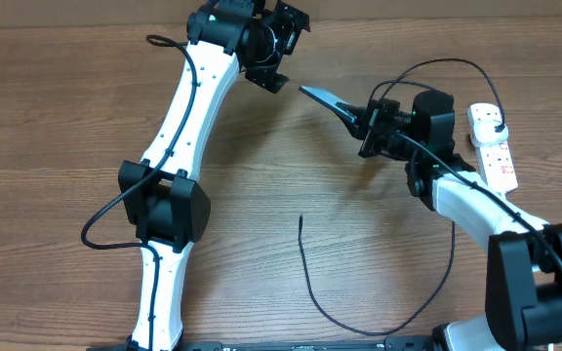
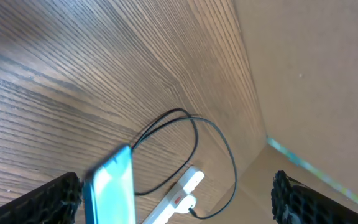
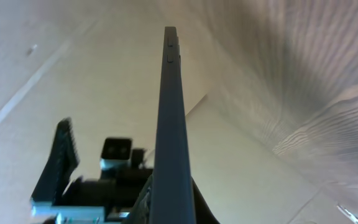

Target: Plug charger to phone and switch on socket

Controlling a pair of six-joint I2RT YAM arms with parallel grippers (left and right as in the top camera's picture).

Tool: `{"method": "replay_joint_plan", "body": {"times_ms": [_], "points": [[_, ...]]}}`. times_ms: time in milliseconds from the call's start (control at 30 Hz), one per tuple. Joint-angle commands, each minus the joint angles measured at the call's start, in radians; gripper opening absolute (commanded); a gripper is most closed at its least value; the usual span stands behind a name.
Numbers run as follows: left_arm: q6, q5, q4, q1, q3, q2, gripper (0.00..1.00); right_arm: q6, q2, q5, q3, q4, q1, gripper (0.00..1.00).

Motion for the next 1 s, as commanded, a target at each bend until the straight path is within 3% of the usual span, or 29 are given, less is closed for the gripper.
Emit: {"method": "replay_joint_plan", "body": {"times_ms": [0,567,867,967], "points": [[0.091,0.013,-0.002,0.001,0.027,-0.012,1.00,0.138,0.051,-0.019,0.021,0.000,0.003,0.04],[0.178,0.010,-0.046,0.012,0.027,-0.012,1.00,0.138,0.073,-0.072,0.047,0.103,-0.016,0.04],[0.177,0.021,-0.047,0.024,0.027,-0.012,1.00,0.138,0.073,-0.122,0.047,0.381,-0.018,0.04],[0.177,0.038,-0.047,0.035,0.027,-0.012,1.00,0.138,0.073,-0.125,0.047,0.401,-0.018,0.04]]}}
